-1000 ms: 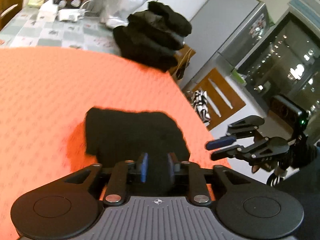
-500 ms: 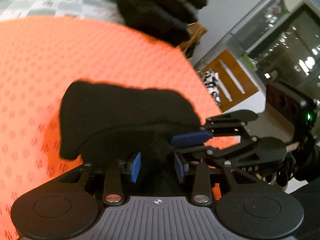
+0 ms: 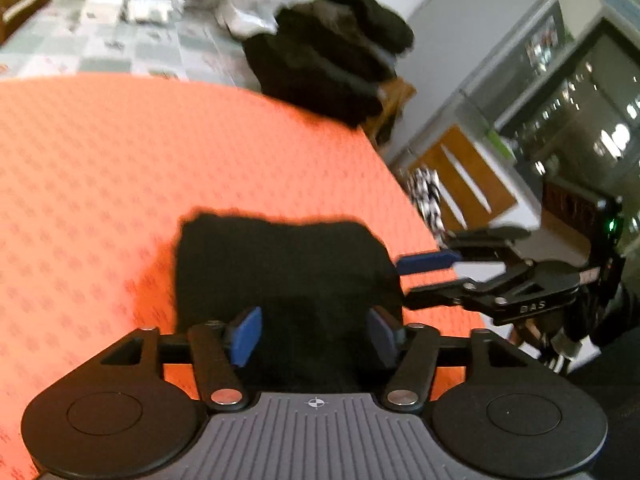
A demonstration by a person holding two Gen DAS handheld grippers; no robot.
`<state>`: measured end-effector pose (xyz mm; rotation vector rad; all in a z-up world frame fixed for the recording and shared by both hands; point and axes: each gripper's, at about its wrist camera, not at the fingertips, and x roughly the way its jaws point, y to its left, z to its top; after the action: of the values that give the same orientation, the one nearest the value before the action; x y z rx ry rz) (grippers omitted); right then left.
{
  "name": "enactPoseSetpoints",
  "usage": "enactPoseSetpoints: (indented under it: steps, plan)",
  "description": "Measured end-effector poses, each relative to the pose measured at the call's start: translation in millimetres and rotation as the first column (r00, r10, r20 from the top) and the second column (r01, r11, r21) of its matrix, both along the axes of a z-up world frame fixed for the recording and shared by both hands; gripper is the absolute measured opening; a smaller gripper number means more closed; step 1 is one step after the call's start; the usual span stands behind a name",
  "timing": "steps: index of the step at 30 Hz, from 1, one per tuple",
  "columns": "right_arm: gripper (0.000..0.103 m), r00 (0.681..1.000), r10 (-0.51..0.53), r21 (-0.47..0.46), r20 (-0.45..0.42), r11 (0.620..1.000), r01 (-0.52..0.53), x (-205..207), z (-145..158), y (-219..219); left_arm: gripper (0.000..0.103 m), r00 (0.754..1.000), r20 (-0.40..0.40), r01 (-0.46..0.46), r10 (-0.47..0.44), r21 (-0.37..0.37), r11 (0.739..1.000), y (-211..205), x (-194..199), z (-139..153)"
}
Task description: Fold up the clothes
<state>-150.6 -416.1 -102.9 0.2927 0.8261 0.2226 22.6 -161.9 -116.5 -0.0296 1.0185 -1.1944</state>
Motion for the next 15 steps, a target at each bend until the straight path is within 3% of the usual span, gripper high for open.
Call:
enactPoseSetpoints:
  steps: [3,6,12,15]
  plan:
    - [0.066,0.994,-0.113,0.042,-0.003,0.993,0.113,2.3,-3.4,-27.3,0.073,0.996,-0.001,-0.087,0.087,-0.003,0.996,-1.6,20.9,-2.4]
    - [0.068,0.982,-0.184,0.076,-0.034,0.98,0.186,10.1,-16.0,-48.9,0.074,0.989,-0.036,-0.146,0.146,0.01,0.989,-12.6,39.1,-14.3]
    - [0.08,0.964,-0.243,0.19,-0.11,0.947,0.26,28.1,-51.0,-75.8,0.073,0.977,-0.133,-0.163,0.168,0.051,0.985,-31.2,60.4,-43.1]
    - [0.081,0.959,-0.245,0.235,-0.145,0.933,0.274,34.4,-64.6,-80.3,0.073,0.973,-0.157,-0.162,0.169,0.06,0.985,-34.6,59.5,-50.1]
